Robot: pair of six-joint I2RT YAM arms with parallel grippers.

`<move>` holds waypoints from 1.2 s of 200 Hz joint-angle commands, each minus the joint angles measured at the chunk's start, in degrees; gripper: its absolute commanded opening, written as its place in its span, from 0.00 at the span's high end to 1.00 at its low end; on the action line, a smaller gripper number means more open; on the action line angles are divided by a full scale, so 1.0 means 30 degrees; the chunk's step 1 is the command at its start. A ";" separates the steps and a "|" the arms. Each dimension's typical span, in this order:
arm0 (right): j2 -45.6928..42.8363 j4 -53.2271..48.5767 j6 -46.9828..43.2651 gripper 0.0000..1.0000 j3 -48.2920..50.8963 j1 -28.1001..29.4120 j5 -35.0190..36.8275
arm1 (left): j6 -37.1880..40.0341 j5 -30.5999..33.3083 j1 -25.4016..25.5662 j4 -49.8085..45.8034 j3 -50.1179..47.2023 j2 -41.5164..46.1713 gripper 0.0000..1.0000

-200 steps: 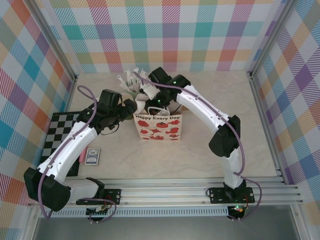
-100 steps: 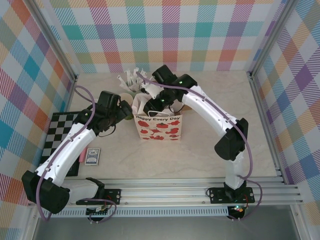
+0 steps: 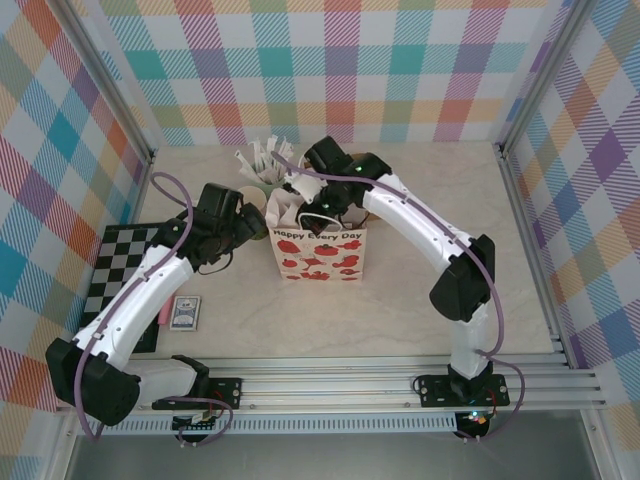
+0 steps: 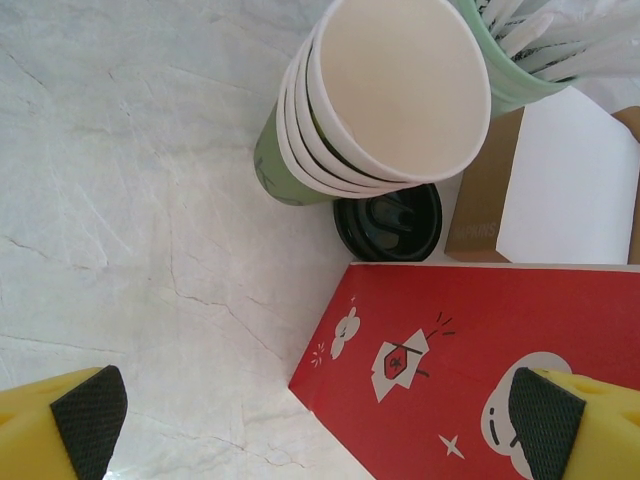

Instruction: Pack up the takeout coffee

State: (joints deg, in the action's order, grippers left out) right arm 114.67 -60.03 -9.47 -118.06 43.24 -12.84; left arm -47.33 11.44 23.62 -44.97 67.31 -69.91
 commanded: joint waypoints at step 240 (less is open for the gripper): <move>-1.0690 0.6542 0.9227 0.00 0.6471 -0.2804 0.6968 | -0.0225 -0.0994 0.0480 0.0870 -0.0259 -0.1105 0.00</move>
State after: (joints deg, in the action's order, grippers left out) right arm 88.07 -44.12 5.45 -103.68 38.06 0.91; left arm -46.94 10.17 24.10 -44.23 66.89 -73.03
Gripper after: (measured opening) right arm 0.999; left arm 0.999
